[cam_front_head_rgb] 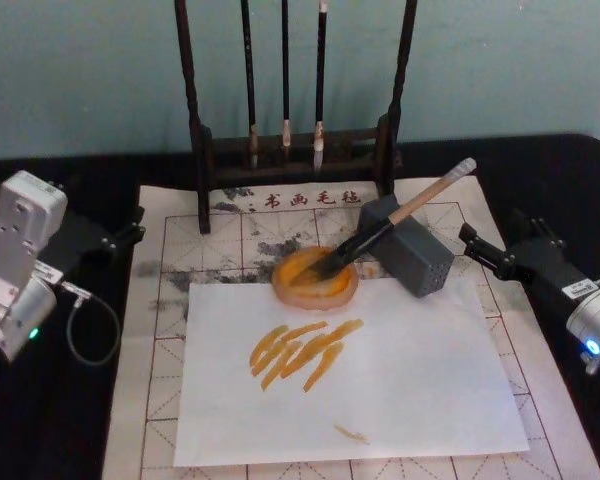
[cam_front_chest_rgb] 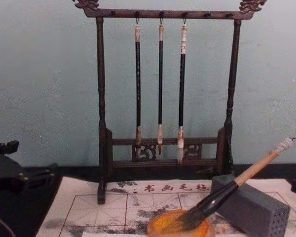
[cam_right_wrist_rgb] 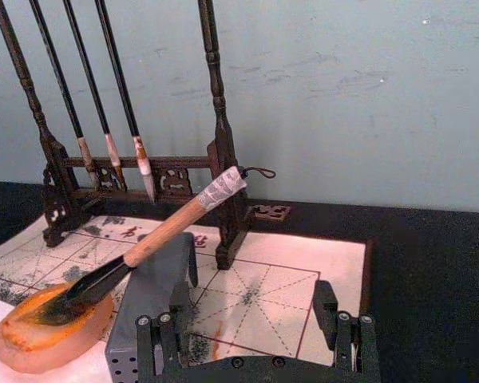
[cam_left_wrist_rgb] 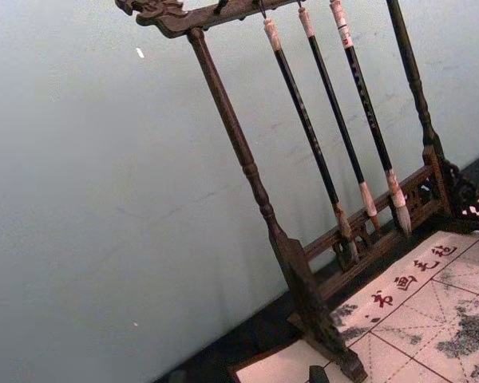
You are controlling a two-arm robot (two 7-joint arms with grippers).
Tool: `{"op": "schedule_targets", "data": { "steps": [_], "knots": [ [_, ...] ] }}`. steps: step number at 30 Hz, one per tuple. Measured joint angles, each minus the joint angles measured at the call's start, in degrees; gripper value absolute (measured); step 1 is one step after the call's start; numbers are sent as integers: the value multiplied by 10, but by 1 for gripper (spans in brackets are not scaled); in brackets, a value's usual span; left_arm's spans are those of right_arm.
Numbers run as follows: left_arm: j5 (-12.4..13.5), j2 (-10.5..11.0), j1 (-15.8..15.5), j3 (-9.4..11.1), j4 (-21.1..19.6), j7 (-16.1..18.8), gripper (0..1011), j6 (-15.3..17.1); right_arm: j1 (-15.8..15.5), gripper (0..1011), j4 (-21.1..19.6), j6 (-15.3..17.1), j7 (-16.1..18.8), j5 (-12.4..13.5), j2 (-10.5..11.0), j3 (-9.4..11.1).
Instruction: Pick up the brush from the inkstone, write on the paper, then place the brush back to its original position.
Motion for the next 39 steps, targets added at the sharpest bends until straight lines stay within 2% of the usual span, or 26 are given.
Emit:
{"op": "schedule_targets", "data": {
  "steps": [39],
  "knots": [
    [0,0,0,0,0,0,1001,0,0,1000,0,0,1,1,0,0]
  ]
}}
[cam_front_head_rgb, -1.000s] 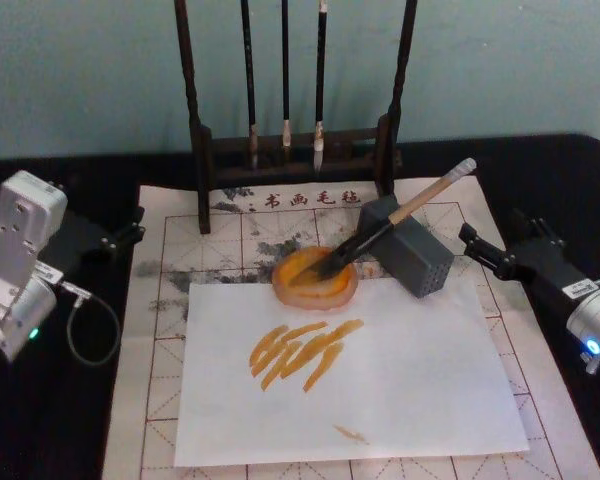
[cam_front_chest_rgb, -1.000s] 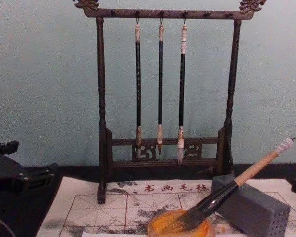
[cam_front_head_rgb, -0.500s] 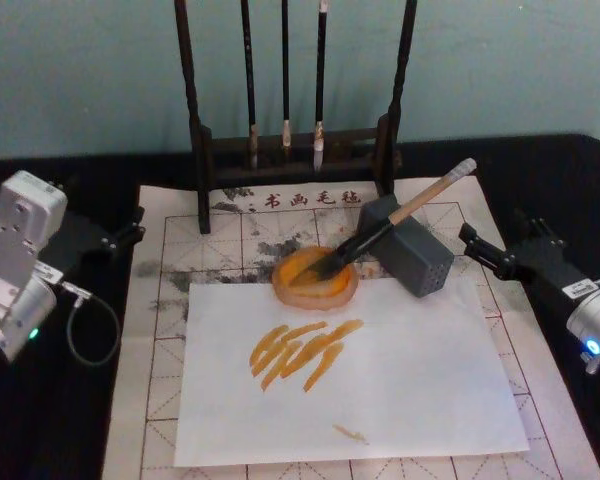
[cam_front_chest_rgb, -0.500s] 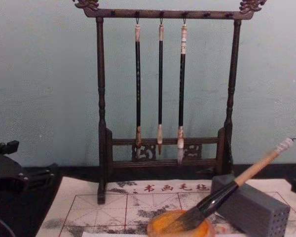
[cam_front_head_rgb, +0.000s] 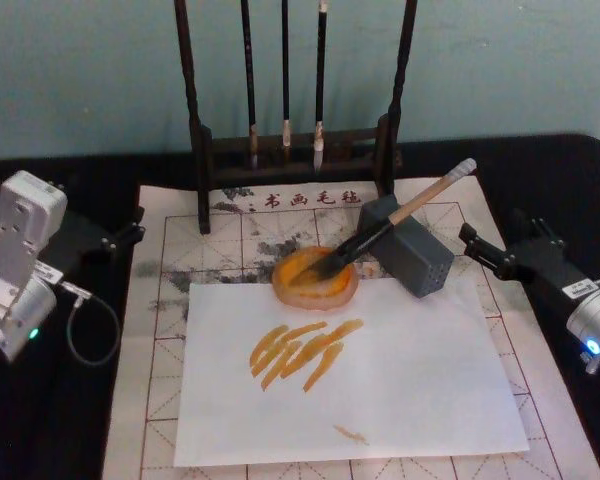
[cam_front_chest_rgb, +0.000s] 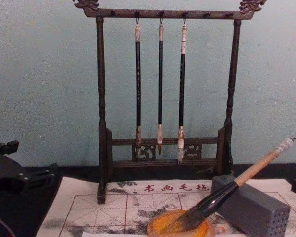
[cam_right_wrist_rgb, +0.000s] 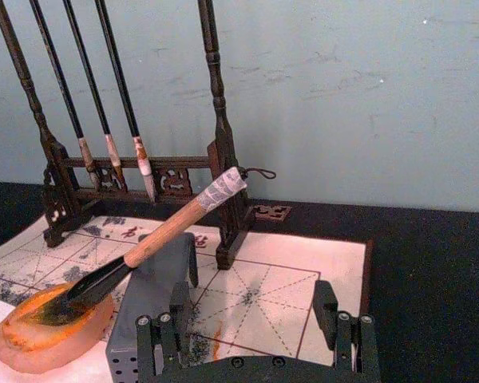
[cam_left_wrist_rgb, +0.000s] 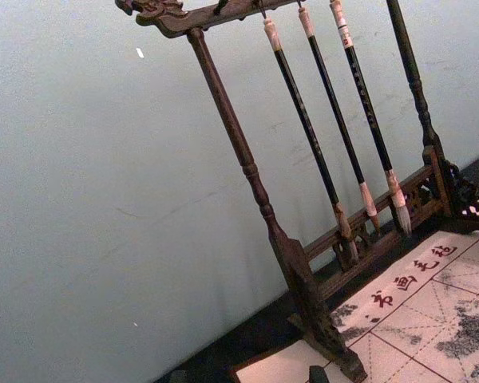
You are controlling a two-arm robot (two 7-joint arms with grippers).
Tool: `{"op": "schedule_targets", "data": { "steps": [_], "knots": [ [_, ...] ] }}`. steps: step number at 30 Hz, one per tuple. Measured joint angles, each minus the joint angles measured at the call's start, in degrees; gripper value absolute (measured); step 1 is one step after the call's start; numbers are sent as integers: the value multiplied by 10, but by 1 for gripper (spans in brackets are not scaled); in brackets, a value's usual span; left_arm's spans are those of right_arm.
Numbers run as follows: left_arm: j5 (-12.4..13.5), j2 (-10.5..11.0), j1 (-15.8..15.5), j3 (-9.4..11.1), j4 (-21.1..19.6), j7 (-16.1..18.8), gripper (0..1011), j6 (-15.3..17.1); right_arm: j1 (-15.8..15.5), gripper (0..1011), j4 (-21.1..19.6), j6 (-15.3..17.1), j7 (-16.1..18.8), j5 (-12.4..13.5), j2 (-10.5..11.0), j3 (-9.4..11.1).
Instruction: Pick up the brush from the inkstone, write on the paper, then place the brush back to its original position.
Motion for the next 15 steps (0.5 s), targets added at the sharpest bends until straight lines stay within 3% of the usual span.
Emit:
{"op": "schedule_targets", "data": {
  "steps": [15],
  "knots": [
    [0,0,0,0,0,0,1001,0,0,1000,0,0,0,0,0,0]
  ]
}}
